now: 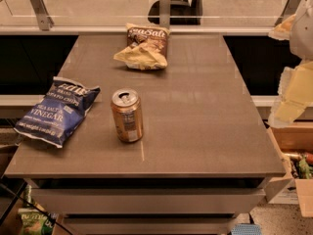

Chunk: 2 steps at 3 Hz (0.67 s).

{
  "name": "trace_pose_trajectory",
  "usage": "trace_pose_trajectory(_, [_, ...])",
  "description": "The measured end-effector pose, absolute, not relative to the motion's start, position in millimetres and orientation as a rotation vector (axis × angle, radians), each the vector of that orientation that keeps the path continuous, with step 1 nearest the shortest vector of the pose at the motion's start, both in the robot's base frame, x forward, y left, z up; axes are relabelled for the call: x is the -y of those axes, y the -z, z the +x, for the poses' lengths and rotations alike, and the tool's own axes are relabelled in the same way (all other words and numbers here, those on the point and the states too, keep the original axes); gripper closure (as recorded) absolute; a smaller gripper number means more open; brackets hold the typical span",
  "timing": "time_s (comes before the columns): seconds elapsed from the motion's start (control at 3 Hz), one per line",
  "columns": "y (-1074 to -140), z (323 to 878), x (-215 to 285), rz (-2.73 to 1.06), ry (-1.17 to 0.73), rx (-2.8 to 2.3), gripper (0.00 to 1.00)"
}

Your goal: Move orange can near brown chip bag

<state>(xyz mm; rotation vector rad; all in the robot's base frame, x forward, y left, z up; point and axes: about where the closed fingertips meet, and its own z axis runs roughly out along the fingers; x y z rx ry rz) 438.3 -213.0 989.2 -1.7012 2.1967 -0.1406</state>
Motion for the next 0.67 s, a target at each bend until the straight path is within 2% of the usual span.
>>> trace_pose_trajectory(0.67, [-995.5,440.8,211.2,-1.617,0.109,-2.205,0.0])
